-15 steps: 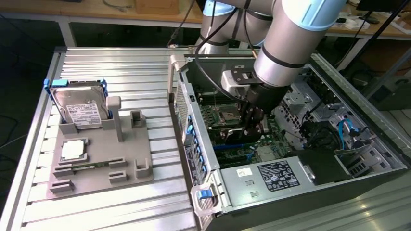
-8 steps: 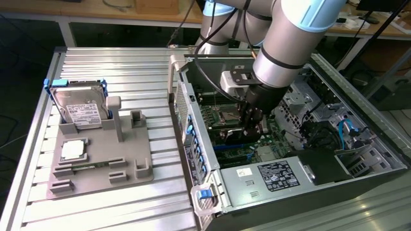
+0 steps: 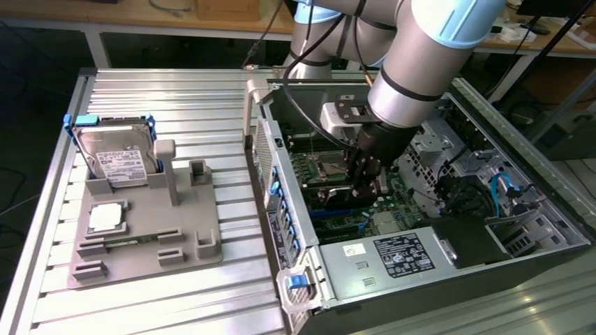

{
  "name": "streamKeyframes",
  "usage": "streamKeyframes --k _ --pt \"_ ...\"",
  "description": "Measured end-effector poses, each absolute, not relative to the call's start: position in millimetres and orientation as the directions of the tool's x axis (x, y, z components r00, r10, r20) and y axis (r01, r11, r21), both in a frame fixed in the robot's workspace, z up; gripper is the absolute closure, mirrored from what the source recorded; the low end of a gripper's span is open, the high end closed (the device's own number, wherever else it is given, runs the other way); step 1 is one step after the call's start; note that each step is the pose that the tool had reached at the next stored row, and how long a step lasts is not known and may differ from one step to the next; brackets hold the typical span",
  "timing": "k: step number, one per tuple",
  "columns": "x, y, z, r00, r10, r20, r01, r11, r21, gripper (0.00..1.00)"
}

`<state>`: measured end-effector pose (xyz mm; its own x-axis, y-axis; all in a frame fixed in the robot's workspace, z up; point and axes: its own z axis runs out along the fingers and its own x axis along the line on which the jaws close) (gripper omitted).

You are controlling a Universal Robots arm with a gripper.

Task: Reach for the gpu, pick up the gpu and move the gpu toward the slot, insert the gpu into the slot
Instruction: 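Insert the gpu into the slot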

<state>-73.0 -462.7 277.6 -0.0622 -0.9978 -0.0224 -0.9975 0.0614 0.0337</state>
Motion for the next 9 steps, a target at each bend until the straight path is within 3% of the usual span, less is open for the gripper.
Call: streamKeyframes --k 9 --pt "-72.9 -462.8 273.2 -0.062 -0.998 -0.022 -0.998 0.061 0.034 0.73"
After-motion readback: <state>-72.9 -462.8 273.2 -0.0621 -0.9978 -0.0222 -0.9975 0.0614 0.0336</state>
